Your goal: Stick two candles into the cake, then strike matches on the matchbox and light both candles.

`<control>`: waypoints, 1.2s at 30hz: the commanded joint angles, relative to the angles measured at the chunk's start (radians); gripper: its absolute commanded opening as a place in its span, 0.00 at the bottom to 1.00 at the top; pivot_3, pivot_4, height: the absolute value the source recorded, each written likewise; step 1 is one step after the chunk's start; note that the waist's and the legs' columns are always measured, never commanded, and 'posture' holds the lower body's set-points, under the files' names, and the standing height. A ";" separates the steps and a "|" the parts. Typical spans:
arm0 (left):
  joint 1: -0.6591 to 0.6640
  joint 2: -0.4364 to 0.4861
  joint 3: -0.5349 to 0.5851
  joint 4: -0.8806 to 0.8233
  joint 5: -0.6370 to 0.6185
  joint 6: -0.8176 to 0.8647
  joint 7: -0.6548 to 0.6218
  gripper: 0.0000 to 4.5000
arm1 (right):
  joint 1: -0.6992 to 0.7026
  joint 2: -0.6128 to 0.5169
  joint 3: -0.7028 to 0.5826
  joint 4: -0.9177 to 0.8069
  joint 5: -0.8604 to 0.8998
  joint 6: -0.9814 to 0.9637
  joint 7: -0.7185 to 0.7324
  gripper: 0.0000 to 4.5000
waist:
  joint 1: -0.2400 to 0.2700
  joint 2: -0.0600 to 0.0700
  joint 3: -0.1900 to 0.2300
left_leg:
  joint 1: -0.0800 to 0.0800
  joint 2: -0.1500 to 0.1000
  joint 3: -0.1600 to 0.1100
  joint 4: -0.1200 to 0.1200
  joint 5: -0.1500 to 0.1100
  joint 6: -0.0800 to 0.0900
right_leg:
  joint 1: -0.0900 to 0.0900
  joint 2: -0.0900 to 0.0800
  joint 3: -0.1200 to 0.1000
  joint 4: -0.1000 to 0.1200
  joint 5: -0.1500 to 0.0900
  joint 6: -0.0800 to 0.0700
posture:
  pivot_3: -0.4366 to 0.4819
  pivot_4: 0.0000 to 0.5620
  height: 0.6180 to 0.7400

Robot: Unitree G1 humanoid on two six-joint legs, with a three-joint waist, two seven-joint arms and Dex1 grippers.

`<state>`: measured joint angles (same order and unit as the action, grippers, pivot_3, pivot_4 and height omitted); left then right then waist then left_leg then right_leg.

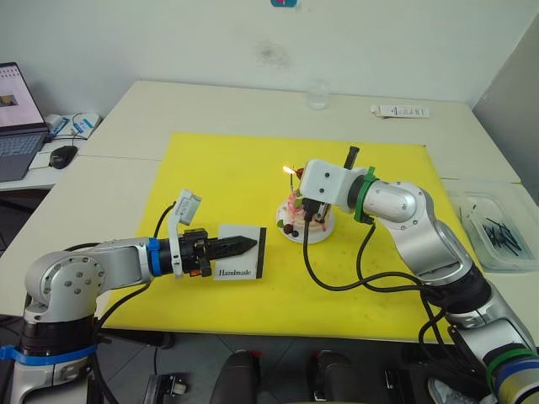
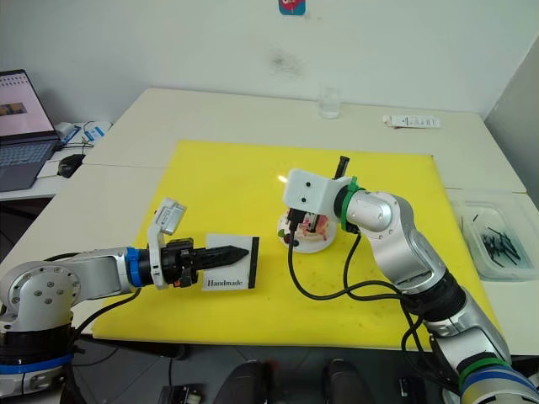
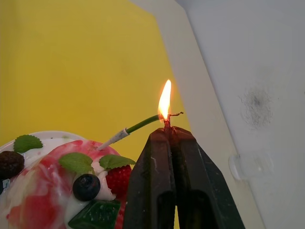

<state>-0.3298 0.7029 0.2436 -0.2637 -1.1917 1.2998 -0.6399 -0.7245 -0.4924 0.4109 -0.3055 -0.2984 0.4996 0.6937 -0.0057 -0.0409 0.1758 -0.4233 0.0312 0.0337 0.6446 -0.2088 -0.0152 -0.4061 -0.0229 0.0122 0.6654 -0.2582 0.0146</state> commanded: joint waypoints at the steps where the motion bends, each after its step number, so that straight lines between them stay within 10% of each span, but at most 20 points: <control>1: -0.005 -0.003 0.006 -0.020 -0.024 -0.003 0.005 0.00 | -0.015 0.005 -0.041 -0.024 -0.005 0.004 -0.009 0.01 | 0.000 0.000 0.000 | 0.000 0.000 0.000 0.000 0.000 0.000 | 0.000 0.000 0.000 0.000 0.000 0.000 | 0.48 0.27 0.98; 24: -0.004 -0.005 -0.021 -0.028 -0.014 -0.015 0.001 0.00 | -0.028 0.058 -0.207 -0.213 0.084 0.228 -0.020 0.01 | 0.001 0.000 0.000 | 0.000 0.000 0.000 -0.001 0.000 0.000 | 0.000 0.000 0.000 0.000 0.000 -0.001 | 0.48 0.27 0.98; 36: 0.004 -0.046 -0.046 -0.054 -0.080 0.006 0.033 0.00 | 0.101 -0.114 -0.383 -0.317 0.192 0.307 0.010 0.01 | -0.011 0.001 0.000 | -0.001 0.000 0.001 -0.001 0.000 0.000 | -0.002 0.000 0.002 0.000 0.000 0.000 | 0.48 0.27 0.98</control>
<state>-0.3165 0.6582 0.1964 -0.2885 -1.2483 1.3085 -0.6064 -0.6143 -0.6017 0.0112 -0.5590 -0.1271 0.8188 0.6982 -0.0167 -0.0401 0.1762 -0.4246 0.0321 0.0343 0.6437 -0.2089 -0.0152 -0.4082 -0.0224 0.0138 0.6656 -0.2590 0.0151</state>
